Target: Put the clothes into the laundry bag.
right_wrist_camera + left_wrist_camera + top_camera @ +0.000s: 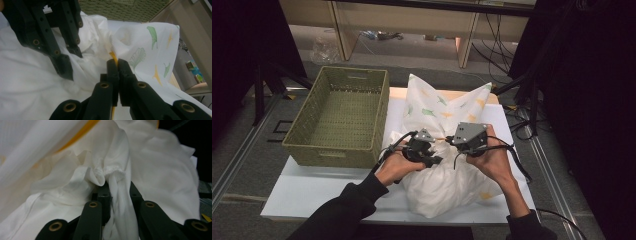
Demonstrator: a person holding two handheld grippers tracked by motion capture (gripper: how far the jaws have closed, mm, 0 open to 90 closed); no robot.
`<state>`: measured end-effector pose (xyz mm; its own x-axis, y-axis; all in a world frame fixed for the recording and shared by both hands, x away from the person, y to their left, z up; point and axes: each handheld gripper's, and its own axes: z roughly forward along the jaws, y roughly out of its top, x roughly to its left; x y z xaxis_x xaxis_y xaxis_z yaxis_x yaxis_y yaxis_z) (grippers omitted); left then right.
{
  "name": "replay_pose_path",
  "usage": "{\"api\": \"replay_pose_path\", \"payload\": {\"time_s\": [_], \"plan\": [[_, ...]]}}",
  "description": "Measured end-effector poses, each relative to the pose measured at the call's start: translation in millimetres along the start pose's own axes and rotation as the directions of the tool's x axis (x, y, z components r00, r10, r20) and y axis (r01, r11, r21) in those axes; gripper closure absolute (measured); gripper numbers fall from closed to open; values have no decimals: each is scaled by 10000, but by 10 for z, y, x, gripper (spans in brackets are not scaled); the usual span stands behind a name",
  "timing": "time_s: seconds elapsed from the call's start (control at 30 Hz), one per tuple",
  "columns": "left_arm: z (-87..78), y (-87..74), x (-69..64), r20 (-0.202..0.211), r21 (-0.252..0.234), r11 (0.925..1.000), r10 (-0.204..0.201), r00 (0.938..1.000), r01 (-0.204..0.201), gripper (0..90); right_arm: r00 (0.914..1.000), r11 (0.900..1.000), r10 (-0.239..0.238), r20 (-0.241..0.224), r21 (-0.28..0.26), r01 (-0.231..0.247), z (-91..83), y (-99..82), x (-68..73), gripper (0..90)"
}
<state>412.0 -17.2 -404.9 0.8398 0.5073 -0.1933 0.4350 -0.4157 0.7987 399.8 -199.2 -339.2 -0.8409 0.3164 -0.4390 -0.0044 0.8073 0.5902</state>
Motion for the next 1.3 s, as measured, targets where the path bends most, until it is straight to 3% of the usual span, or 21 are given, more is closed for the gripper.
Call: {"api": "replay_pose_path", "payload": {"time_s": [0.07, 0.17, 0.2, 0.27, 0.3, 0.37, 0.43, 0.53, 0.6, 0.7, 0.77, 0.83, 0.9, 0.97, 1.07, 1.1, 1.13, 1.17, 1.23, 1.27, 1.3], "plan": [[45, 67, 27, -179, -42, 10000, -22, 9998, 22, 790, 10000, 10000, -28, 0, -75, 28, -30, 8, 0, 898], [169, 99, 199, -680, -160, 9984, -549, 9962, 540, 792, 10000, 9998, 12, -94, -222, -14, -94, 9, -1, 899], [214, 91, 260, -889, -221, 9967, -792, 9929, 776, 792, 9999, 9998, 44, -101, -193, -46, -112, 10, 4, 899], [270, 85, 360, -1338, 18, 9983, -576, 9893, 583, 791, 10000, 9999, -58, -32, -156, 57, -133, 12, 3, 899], [315, 79, 373, -1494, -335, 9952, -957, 9841, 917, 788, 10000, 9999, -52, -68, -100, 51, -134, 10, 7, 899], [332, 79, 401, -1333, -400, 9911, -1308, 9824, 1266, 751, 9995, 9995, -306, -111, -29, 306, -107, 4, 0, 899], [266, 82, 367, -1180, -105, 9941, -1081, 9871, 1076, 648, 9995, 9995, -324, -57, 35, 324, -74, -6, -3, 898], [66, 62, 249, -1024, -46, 9977, -682, 9924, 681, 431, 9992, 9991, -404, -6, 87, 404, -67, -27, -22, 899], [-124, 26, 173, -916, -34, 9998, -192, 9956, 190, 327, 9998, 9999, -167, -96, -5, 167, -84, -37, -25, 898], [-392, -74, 68, -851, -60, 9998, 188, 9962, -194, 257, 10000, 9999, 100, -2, 61, -100, -102, -43, -20, 898], [-506, -180, 34, -793, 119, 9984, 561, 9953, -553, 257, 9999, 9999, 100, -24, 68, -100, -96, -39, -15, 899], [-561, -331, 52, -1028, 628, 9946, 887, 9907, -825, 243, 10000, 9999, 85, -42, 66, -84, -87, -34, -13, 898], [-549, -445, 82, -1075, 883, 9950, 566, 9926, -472, 227, 10000, 10000, 78, -27, 58, -78, -85, -29, -7, 898], [-504, -531, 124, -981, 753, 9955, 643, 9931, -570, 229, 10000, 10000, 51, 1, 64, -51, -87, -27, -4, 899], [-379, -608, 144, -408, 1118, 9917, 690, 9968, -640, 200, 10000, 10000, 53, 6, 56, -53, -88, -29, -9, 898], [-313, -631, 139, -276, 1009, 9939, 467, 9985, -437, 185, 10000, 10000, 54, 1, 58, -54, -86, -28, -9, 898], [-252, -643, 137, -282, 1004, 9937, 523, 9982, -492, 181, 10000, 10000, 66, 35, 64, -66, -83, -27, -6, 898], [-182, -652, 129, -329, 903, 9939, 669, 9972, -637, 152, 9995, 9995, -256, 160, 214, 253, -85, -33, -28, 898], [-43, -653, 104, -330, 999, 9913, 899, 9954, -862, 132, 9998, 9996, -160, 123, 227, 157, -75, -29, -12, 898], [29, -640, 86, -326, 1157, 9888, 990, 9946, -946, 141, 10000, 9999, -36, 73, 109, 36, -66, -22, 3, 898], [57, -627, 80, -173, 1270, 9861, 1106, 9937, -1075, 224, 10000, 10000, -20, -24, 80, 20, -62, -17, 12, 898]]}}
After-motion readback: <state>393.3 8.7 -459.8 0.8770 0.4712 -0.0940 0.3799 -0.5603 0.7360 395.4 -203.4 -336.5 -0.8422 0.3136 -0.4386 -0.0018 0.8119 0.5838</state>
